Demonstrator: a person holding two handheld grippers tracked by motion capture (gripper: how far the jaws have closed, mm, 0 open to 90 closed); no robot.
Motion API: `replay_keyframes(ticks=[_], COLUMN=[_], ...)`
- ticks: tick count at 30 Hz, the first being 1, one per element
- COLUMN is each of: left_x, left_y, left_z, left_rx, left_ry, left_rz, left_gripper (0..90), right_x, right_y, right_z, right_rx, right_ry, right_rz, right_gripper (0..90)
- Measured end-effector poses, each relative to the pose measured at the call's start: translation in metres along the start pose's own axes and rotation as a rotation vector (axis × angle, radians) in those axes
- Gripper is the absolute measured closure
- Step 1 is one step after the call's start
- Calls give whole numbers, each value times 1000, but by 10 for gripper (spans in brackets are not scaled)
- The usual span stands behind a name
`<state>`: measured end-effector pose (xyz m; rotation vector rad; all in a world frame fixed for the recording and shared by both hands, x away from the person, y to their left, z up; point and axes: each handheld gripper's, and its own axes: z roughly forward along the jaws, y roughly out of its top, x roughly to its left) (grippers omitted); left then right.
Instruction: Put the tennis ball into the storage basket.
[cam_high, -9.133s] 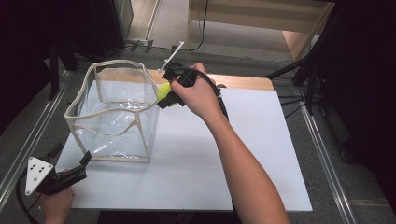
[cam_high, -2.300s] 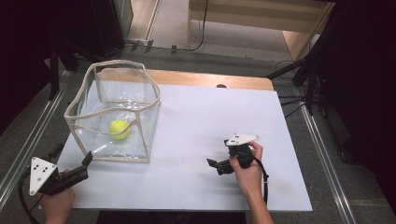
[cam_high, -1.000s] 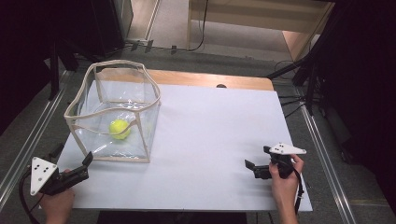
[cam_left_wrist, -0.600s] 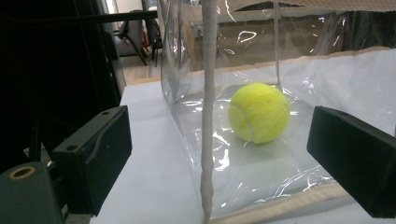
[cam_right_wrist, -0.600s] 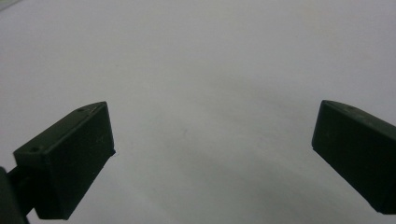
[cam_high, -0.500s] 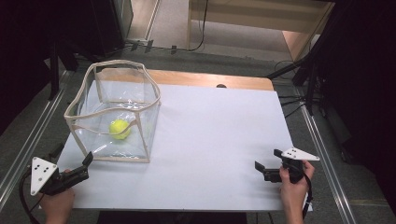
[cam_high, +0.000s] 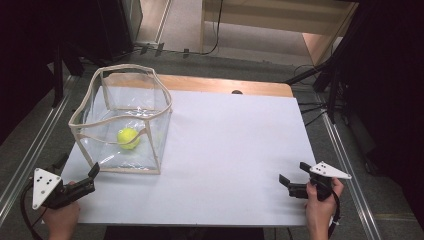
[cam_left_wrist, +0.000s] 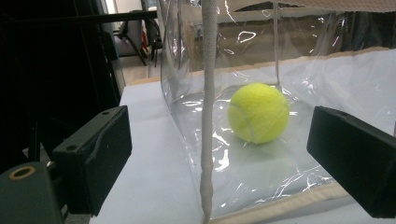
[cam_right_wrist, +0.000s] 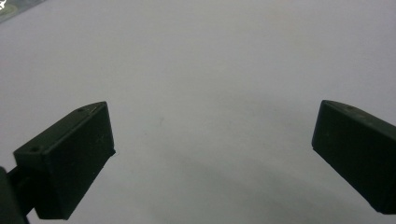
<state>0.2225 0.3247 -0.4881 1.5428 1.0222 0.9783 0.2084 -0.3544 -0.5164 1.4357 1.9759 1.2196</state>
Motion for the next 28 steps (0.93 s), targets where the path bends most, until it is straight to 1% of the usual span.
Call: replay_keyframes(ticks=[1, 2, 3, 5, 7, 8, 9, 12, 15, 17, 21, 28], left_x=[0, 0, 0, 0, 1, 1, 1, 2, 2, 3, 3, 3], left_y=[0, 0, 0, 0, 0, 0, 0, 0, 0, 0, 0, 0], left_z=[0, 0, 0, 0, 0, 0, -1, -1, -1, -1, -1, -2], left_rx=[1, -1, 0, 1, -1, -1, -1, -3, -5, -4, -7, -7], left_ry=[0, 1, 1, 1, 1, 1, 2, -2, -1, -2, -4, -3], left_rz=[0, -1, -2, -2, -3, -6, -14, -18, -21, -21, -25, -26], left_gripper=[69, 69, 69, 69, 69, 69, 69, 69, 69, 69, 69, 69], right_x=[-1, -3, -3, -5, -6, -8, -9, -9, -8, -7, -7, -7], right_y=[-2, -3, -4, -7, -8, -10, -10, -11, -11, -11, -12, -13], right_z=[-3, -4, -5, -7, -9, -11, -12, -13, -11, -10, -11, -11], right_rx=[-12, -15, -20, -34, -36, -52, -61, -74, -62, -65, -79, -79], right_ry=[-5, -7, -9, -14, -21, -26, -32, -36, -37, -42, -41, -44], right_rz=[8, 4, 13, 15, 21, 26, 23, 18, 11, 2, 12, 11], right_gripper=[0, 0, 0, 0, 0, 0, 0, 0, 0, 0, 0, 0])
